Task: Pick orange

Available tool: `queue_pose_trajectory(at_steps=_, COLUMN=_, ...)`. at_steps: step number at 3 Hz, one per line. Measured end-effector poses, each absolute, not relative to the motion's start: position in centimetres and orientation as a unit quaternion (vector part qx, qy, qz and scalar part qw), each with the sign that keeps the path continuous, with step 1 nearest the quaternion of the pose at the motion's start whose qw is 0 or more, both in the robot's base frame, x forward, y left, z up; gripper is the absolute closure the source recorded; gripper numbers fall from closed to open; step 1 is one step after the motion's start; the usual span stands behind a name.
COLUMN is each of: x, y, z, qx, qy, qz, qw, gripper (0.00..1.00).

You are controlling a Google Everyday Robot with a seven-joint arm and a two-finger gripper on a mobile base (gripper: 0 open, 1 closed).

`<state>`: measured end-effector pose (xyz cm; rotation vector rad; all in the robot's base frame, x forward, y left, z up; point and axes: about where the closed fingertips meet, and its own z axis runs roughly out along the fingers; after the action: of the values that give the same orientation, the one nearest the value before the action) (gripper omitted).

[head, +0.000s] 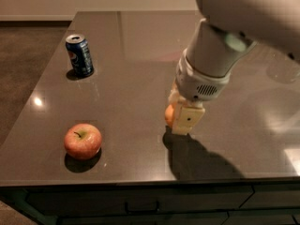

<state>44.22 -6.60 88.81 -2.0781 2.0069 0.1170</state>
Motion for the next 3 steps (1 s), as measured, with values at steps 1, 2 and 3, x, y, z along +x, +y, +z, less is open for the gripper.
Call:
queue_pose_trajectory(at_steps=1, x=46.2, y=-8.2, z=92.3, qx=-0.697, qy=0.701, qz=0.049, qw=0.145, gripper=1.00)
queue_pose_trajectory(at_steps=2, x=47.3, y=-9.1, z=95.4, qx=-0.691, qy=0.702, qz=0.053, qw=0.166, gripper=1.00)
queue_pose_trajectory(at_steps=3, x=47.5, y=-9.3, z=97.1, qx=-0.693, qy=0.695, qz=0.064, qw=0.182, gripper=1.00)
